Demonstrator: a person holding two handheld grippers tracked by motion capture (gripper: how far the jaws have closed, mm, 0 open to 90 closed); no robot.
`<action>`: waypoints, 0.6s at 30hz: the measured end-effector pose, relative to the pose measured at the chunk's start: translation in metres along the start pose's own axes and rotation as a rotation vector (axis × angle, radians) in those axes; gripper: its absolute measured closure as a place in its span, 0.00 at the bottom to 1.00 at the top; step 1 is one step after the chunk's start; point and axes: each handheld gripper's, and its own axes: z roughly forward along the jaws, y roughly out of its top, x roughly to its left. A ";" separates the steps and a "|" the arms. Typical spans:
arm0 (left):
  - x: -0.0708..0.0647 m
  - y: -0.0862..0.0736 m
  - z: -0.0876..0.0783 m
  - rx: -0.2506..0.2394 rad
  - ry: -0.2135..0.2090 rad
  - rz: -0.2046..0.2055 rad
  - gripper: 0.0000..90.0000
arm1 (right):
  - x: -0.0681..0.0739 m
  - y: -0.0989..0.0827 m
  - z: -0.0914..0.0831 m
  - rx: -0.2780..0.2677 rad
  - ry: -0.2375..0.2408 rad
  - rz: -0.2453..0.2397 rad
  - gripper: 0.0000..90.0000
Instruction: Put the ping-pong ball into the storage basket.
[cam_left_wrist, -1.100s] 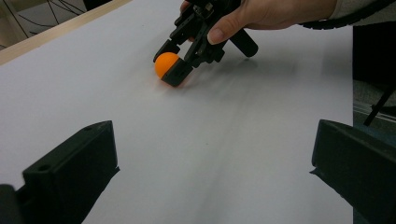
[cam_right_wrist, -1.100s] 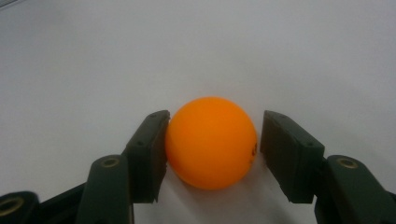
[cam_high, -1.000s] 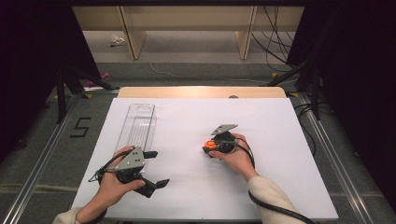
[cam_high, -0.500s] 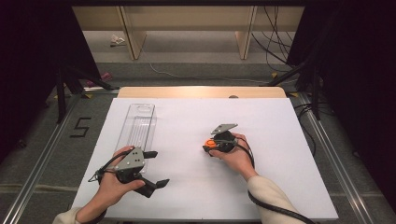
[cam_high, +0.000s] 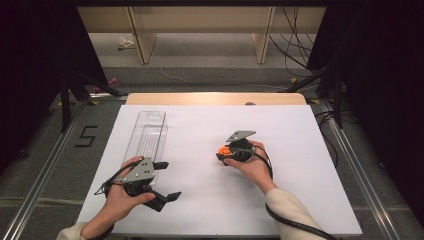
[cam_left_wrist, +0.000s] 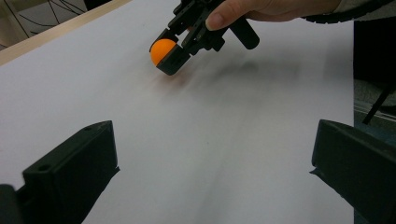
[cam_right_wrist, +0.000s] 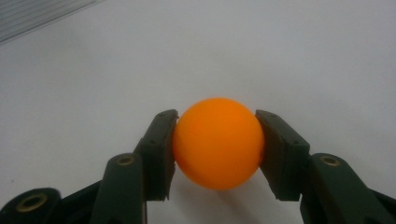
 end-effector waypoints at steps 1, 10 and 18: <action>0.000 0.000 0.000 0.000 -0.001 0.000 0.00 | 0.000 0.001 -0.001 -0.002 0.001 -0.001 0.57; 0.000 0.000 0.000 0.000 0.000 0.000 0.00 | 0.001 0.005 -0.005 -0.024 0.000 -0.005 0.57; 0.000 0.000 0.000 0.001 0.000 0.000 0.00 | 0.001 0.008 -0.009 -0.039 -0.001 -0.005 0.57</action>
